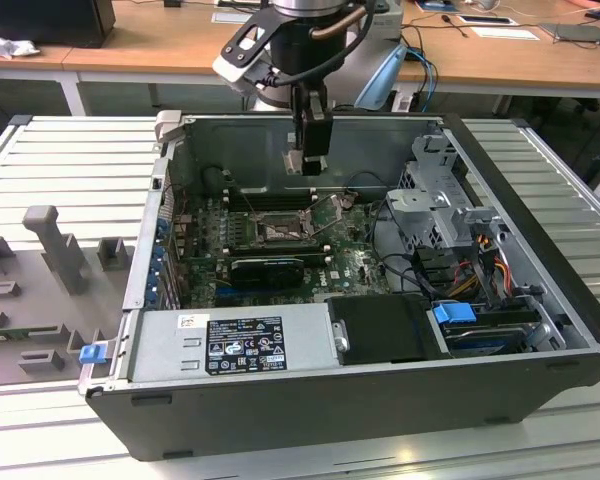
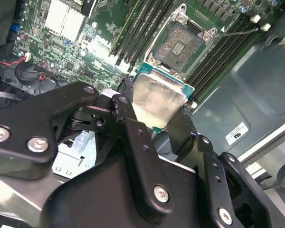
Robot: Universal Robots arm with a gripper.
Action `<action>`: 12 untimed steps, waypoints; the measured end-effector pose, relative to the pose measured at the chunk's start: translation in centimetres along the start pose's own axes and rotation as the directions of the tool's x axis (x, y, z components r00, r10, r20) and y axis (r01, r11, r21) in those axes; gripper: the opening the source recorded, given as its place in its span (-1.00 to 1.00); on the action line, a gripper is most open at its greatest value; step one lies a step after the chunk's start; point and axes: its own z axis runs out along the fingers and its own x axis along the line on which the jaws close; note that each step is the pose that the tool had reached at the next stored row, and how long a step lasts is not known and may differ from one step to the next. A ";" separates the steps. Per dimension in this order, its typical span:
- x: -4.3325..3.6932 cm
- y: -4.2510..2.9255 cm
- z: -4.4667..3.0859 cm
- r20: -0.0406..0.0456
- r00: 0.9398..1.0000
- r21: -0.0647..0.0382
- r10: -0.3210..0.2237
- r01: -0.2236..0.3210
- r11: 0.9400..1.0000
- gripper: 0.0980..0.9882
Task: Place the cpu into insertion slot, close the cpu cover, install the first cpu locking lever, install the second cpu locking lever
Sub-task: 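Place the cpu into insertion slot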
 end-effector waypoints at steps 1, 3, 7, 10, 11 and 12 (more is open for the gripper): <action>0.00 0.00 0.01 0.001 1.000 0.000 0.006 -0.006 1.000 -0.03; 0.00 0.00 0.04 0.002 1.000 0.000 0.018 -0.018 1.000 -0.03; 0.00 -0.01 0.09 0.004 0.999 -0.001 0.046 -0.046 0.999 -0.03; 0.00 -0.01 0.15 0.007 0.997 -0.002 0.078 -0.078 0.997 -0.03; 0.00 -0.01 0.16 0.007 0.996 -0.002 0.084 -0.084 0.996 -0.03; 0.00 -0.02 0.18 0.008 0.996 -0.002 0.093 -0.093 0.996 -0.03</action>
